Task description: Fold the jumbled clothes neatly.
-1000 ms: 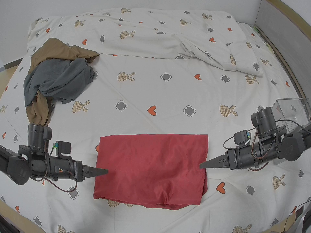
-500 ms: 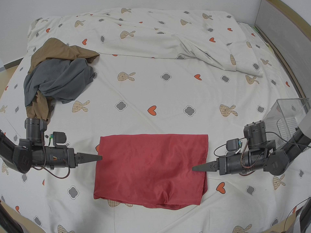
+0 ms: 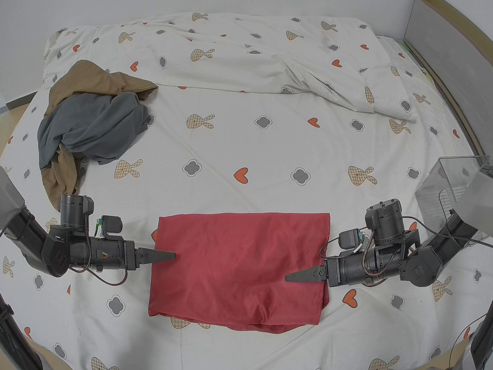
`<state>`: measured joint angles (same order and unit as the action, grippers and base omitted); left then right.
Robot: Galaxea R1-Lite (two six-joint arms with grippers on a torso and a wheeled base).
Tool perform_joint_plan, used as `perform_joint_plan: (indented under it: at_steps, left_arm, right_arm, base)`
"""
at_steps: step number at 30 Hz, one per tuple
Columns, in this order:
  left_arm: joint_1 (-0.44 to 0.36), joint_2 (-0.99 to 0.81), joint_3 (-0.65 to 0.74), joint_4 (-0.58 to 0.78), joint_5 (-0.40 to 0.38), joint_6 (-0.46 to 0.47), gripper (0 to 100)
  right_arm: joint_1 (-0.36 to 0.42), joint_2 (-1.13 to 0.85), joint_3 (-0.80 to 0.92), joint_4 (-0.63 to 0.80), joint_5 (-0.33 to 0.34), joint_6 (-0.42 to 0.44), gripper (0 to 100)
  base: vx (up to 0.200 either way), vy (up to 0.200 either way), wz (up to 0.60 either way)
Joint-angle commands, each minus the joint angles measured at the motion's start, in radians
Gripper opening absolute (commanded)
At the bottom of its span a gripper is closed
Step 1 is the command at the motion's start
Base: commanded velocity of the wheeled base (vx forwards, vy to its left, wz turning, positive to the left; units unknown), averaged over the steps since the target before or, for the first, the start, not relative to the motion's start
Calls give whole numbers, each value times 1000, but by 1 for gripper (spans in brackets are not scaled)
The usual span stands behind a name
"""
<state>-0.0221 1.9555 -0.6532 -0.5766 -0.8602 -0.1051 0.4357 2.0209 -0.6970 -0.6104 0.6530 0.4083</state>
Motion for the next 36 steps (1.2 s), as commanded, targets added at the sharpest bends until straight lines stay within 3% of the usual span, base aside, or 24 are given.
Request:
perform_joint_plan:
  at_steps: [1,22,36]
  left_arm:
    - [-24,46,-11,-23,4,-2,100]
    - [-96,59,-19,-26,3,-4,100]
    - [-156,103,-48,-31,3,-5,100]
  right_arm:
    - [14,33,-29,0,4,3,100]
    - [58,-5,-30,-38,154,139,100]
    - [83,55,-33,-115,155,165,100]
  base:
    - [0,0,0]
    - [0,0,0]
    - [0,0,0]
